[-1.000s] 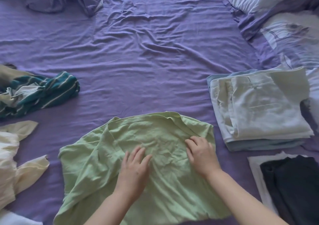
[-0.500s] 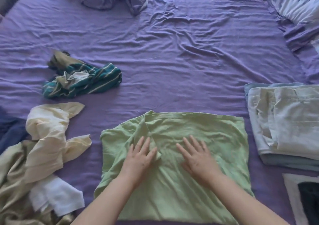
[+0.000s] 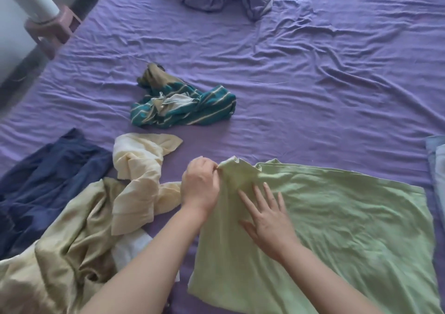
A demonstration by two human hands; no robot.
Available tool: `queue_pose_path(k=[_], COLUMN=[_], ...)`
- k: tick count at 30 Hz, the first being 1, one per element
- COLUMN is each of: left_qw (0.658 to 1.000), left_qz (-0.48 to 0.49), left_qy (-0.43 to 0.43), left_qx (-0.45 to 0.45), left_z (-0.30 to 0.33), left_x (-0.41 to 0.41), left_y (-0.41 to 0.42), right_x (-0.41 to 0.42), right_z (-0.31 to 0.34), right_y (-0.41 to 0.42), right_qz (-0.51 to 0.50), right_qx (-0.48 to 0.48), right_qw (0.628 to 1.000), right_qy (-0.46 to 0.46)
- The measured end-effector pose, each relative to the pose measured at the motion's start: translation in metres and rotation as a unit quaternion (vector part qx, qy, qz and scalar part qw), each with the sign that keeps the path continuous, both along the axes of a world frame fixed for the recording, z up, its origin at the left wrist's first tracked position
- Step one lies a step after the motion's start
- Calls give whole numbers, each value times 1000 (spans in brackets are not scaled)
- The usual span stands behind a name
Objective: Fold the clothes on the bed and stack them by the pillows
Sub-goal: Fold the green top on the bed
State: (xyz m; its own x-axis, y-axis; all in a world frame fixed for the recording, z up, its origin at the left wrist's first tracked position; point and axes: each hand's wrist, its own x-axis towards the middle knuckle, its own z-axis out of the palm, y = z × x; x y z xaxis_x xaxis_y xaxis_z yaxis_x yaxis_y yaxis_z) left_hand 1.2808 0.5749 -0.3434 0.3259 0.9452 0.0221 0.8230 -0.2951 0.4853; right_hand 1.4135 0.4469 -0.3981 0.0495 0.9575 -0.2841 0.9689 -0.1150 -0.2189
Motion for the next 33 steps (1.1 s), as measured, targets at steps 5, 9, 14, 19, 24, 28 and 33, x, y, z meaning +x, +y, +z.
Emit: queue_pose_path(k=[5,9,14,19,24,28,33], left_qw=[998,986,911,884,890,909,908], left_qz=[42,-117,-273,-359,-382,-352,-344], left_qy=[48,99,308,299,246,222,239], left_qx=[27,63,-18,-12,-29,-6,1], left_z=[-5,-28,-55,-61,-62,-86,-83], left_x=[-19,-23,-26,-9,17,5,11], left_y=[-6,-36,-64,-113,-177,-185,-191], right_x=[-20,-10,36,52,53,82,117], right_z=[-8,-13,-14,0,-13,-22,-13], right_y=[50,67,-1,-101,-173,-217,-264], right_qz=[44,64,57,1,-121,-172,-234], right_qx=[-43,-54,-78,-36,-13,-17,-45], right_qw=[998,996,992,996,990,983,969], right_qy=[-13,-5,-80,-83,-67,-63,-66])
